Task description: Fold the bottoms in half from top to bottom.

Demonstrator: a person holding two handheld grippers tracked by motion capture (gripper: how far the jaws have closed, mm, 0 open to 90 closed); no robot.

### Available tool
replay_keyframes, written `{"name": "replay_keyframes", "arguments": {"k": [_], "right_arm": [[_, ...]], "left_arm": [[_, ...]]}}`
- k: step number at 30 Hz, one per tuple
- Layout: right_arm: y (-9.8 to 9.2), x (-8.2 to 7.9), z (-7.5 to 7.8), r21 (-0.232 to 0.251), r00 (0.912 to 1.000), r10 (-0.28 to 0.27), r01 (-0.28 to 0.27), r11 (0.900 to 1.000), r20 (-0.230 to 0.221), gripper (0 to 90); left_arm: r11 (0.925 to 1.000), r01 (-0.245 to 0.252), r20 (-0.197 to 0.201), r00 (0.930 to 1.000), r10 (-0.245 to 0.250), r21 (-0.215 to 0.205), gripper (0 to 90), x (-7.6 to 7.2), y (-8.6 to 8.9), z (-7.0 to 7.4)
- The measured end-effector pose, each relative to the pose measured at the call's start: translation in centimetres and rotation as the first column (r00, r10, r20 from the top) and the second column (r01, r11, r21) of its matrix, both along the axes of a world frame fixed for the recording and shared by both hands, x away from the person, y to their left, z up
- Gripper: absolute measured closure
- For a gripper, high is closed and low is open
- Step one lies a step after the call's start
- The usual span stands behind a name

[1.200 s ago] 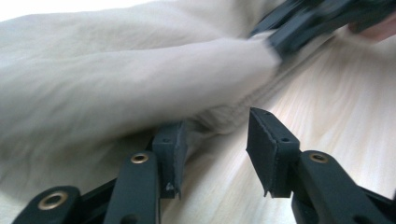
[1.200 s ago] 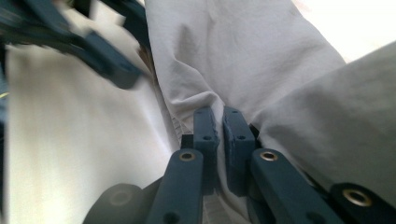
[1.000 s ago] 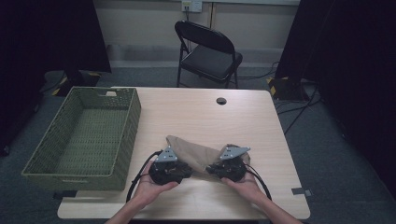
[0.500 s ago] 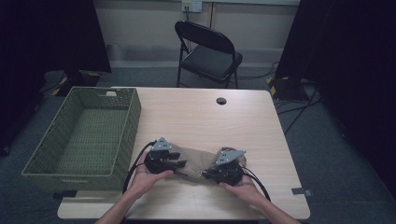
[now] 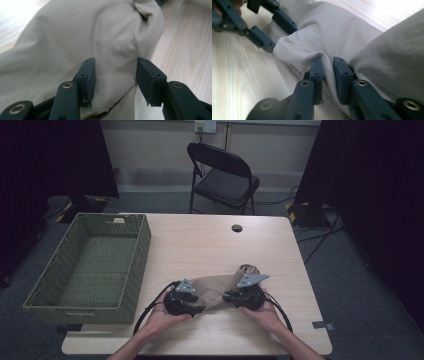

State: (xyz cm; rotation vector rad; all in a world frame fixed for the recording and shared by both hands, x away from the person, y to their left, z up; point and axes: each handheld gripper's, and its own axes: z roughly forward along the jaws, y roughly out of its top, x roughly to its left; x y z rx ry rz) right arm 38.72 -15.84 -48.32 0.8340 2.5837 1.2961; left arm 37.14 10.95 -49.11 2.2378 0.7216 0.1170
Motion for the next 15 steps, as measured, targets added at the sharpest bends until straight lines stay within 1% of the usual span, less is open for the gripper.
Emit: {"name": "replay_keyframes", "arguments": {"k": [2, 3, 5, 7, 9, 10, 12, 14, 15], "right_arm": [[0.0, -0.2, 0.3, 0.004, 1.0, -0.007, 0.007, 1.0, -0.001, 70.1], [0.0, -0.5, 0.6, 0.003, 0.9999, -0.012, 0.012, 1.0, 0.006, 67.8], [-0.1, -1.0, 1.1, 0.018, 0.9996, -0.018, 0.018, 1.0, 0.02, 64.4], [-0.2, -1.6, 1.9, 0.049, 0.9995, -0.02, 0.019, 0.999, 0.025, 64.1], [-0.2, -1.8, 2.7, 0.08, 0.9991, -0.019, 0.016, 0.997, 0.038, 64.9], [-0.2, -1.8, 3.1, 0.095, 0.9985, -0.021, 0.016, 0.995, 0.05, 65.3], [0.0, -1.5, 3.9, 0.109, 0.997, -0.039, 0.031, 0.994, 0.067, 64.9], [0.4, -0.8, 4.6, 0.114, 0.9947, -0.059, 0.049, 0.992, 0.085, 64.3], [0.5, -0.5, 4.8, 0.118, 0.9946, -0.062, 0.052, 0.992, 0.083, 64.3]], "left_arm": [[1.0, -0.002, -0.004, 1.0, 0.002, -0.002, 50.7, 0.0, 0.1, 0.0], [1.0, 0.0, -0.005, 1.0, 0.0, -0.003, 51.2, 0.1, 0.1, 0.0], [0.9999, -0.002, -0.008, 1.0, 0.002, -0.01, 52.3, 0.2, 0.2, -0.1], [0.9998, -0.01, -0.012, 0.9999, 0.01, -0.014, 52.7, 0.2, 0.2, -0.1], [0.9999, -0.013, -0.013, 0.9998, 0.013, -0.008, 52.7, 0.2, 0.2, 0.0], [0.9998, -0.018, -0.011, 0.9998, 0.017, -0.009, 52.9, 0.2, 0.1, 0.0], [0.9998, -0.018, -0.008, 0.9998, 0.018, -0.005, 52.8, 0.1, 0.1, 0.0], [0.9998, -0.019, -0.011, 0.9998, 0.019, -0.008, 52.8, 0.2, 0.1, 0.0], [0.9998, -0.018, -0.012, 0.9998, 0.018, -0.009, 52.9, 0.2, 0.1, 0.0]]}}
